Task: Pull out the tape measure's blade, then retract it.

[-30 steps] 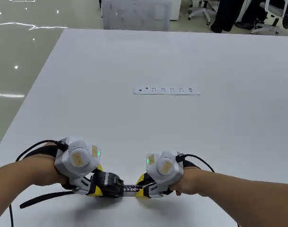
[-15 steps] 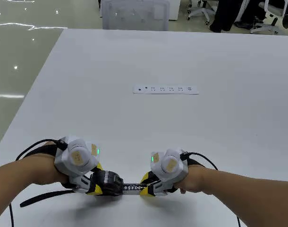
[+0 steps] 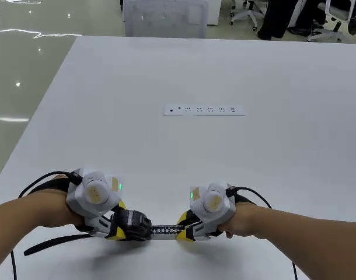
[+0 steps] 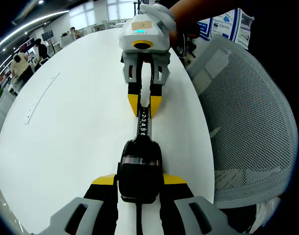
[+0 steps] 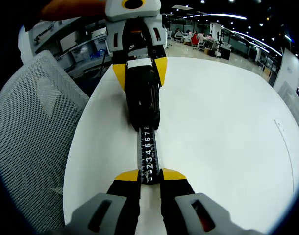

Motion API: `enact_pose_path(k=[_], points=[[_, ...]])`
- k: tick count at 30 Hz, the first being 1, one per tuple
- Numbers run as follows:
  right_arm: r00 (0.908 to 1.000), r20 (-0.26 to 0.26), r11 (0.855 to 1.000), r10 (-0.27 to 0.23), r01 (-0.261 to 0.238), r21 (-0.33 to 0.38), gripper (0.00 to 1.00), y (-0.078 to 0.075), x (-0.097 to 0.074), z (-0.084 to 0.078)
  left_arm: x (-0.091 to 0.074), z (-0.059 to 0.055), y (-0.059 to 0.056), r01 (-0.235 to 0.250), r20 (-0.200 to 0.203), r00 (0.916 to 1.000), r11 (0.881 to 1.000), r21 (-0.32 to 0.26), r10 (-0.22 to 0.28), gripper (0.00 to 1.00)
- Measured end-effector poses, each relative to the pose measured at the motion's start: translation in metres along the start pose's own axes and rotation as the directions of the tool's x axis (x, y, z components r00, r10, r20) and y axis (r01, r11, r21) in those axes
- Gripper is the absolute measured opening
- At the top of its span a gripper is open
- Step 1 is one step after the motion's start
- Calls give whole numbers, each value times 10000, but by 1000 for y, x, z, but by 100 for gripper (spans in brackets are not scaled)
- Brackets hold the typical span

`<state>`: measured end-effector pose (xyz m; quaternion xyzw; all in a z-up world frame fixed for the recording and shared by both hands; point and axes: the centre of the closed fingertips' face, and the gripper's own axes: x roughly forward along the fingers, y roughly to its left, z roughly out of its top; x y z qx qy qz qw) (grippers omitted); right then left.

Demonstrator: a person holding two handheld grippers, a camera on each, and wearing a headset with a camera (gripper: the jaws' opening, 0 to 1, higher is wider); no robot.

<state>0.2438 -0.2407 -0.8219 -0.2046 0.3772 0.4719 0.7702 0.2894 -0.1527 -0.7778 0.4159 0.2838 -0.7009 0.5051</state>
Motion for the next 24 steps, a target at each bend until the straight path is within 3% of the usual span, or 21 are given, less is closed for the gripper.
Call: enact_pose_path(k=[24], points=[[9998,-144,9999,-141,143,80,13,-3,-11,-13,0,1,-1,-51,-13,10000,10000,-55,51,29]])
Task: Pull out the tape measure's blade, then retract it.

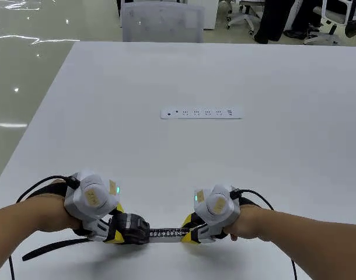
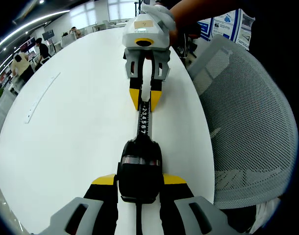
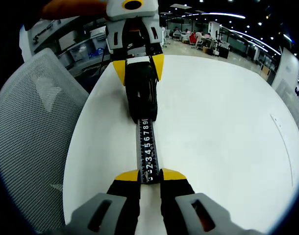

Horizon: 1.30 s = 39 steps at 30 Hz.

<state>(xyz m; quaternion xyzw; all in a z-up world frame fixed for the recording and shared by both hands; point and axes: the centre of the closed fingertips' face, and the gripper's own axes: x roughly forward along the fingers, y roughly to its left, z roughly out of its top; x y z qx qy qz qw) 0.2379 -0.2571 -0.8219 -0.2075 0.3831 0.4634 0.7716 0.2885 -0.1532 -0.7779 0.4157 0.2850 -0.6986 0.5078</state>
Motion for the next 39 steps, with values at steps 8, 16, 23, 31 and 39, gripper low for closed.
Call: enact_pose_path(k=[8,16,23,31,39], points=[[10000,-25,10000,-46,47,86,13,0,-4,-6,0,0,0,7,12,10000,10000,-16,-7,29],[10000,-63,9999,-57,58,115,13,-1,-9,-10,0,-1,0,10,-19,10000,10000,4,-10,29],[9999,-116,9998,-101,103,159,13,-2,-12,-15,0,-1,0,11,-10,10000,10000,7,-11,29],[9998,-116,9997,-179,181,172,13,-3,-16,-21,0,-1,1,10,-20,10000,10000,19,-10,29],[9997,-110,9992,-212,216,347,13,-4,-22,-28,1,-1,1,18,-49,10000,10000,30,-18,29]])
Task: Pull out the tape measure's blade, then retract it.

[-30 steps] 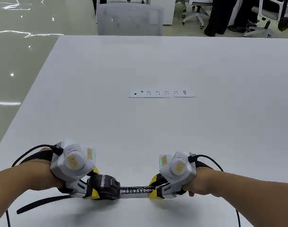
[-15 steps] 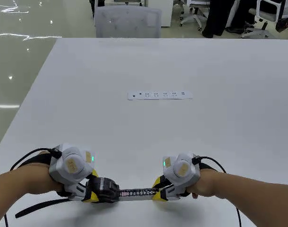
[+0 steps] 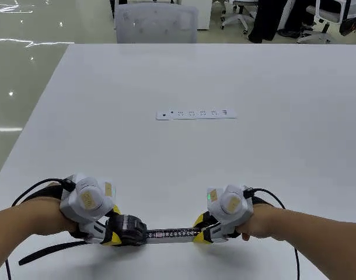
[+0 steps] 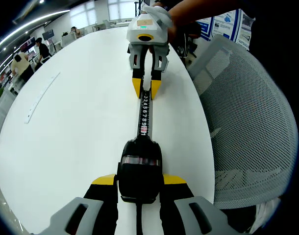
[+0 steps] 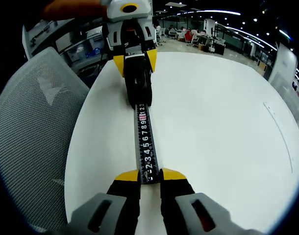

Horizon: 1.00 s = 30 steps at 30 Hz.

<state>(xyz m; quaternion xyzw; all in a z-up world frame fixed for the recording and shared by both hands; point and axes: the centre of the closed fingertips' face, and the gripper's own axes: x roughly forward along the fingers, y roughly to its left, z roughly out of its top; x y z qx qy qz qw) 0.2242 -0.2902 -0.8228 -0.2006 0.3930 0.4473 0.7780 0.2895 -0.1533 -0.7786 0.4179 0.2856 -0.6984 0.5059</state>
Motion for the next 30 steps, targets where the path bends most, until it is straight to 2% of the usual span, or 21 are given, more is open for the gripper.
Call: enact_pose_path(k=[30], points=[[10000,38,9999,-39,39,162,13,1,-8,-11,2,0,0,-51,-13,10000,10000,-51,51,29]])
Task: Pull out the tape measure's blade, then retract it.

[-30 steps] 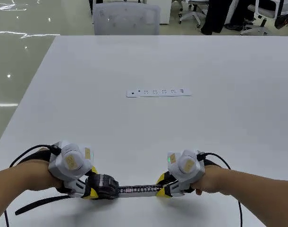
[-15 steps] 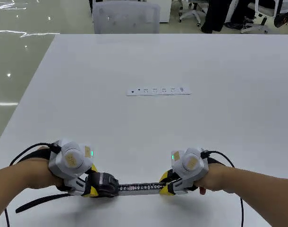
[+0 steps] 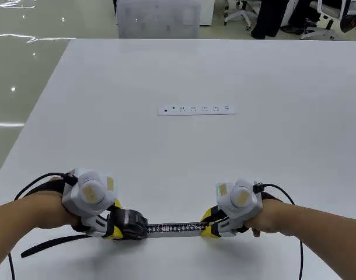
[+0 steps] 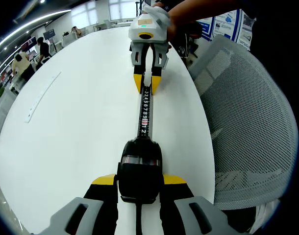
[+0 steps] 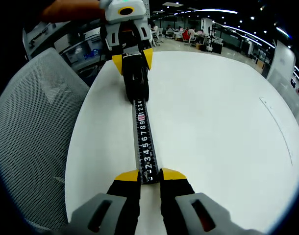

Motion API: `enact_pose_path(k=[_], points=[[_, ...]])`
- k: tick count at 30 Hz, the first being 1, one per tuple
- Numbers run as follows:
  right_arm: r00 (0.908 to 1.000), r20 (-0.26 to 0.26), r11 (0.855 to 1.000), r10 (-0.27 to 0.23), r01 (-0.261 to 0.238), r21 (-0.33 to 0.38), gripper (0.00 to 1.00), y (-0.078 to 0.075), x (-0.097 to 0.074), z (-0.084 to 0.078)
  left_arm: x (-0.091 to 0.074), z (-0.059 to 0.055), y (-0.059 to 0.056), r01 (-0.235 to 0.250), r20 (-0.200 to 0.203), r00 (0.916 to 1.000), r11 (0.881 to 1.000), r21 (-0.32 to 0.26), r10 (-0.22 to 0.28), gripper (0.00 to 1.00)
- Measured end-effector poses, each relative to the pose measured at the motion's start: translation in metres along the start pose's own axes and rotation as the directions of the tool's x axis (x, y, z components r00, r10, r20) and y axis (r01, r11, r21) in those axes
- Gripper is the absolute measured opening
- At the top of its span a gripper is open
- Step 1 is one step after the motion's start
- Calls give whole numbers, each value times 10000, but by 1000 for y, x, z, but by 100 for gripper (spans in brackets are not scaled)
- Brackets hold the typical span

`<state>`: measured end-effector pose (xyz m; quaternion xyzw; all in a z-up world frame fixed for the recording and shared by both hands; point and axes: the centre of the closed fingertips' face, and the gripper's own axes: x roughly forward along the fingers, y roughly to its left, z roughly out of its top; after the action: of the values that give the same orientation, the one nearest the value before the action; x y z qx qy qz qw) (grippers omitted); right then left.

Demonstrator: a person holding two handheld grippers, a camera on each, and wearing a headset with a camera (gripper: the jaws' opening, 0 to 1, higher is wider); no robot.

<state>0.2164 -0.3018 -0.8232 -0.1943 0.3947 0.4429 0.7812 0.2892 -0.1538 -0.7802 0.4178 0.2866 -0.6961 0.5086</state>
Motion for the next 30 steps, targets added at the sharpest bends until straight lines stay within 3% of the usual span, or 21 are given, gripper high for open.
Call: enact_pose_path(k=[30], points=[[9999,-119,9999,-118,118,36,13,-7,-18,-23,-1,-1,-1,-118,-7,9999,9999,-14,118,29]])
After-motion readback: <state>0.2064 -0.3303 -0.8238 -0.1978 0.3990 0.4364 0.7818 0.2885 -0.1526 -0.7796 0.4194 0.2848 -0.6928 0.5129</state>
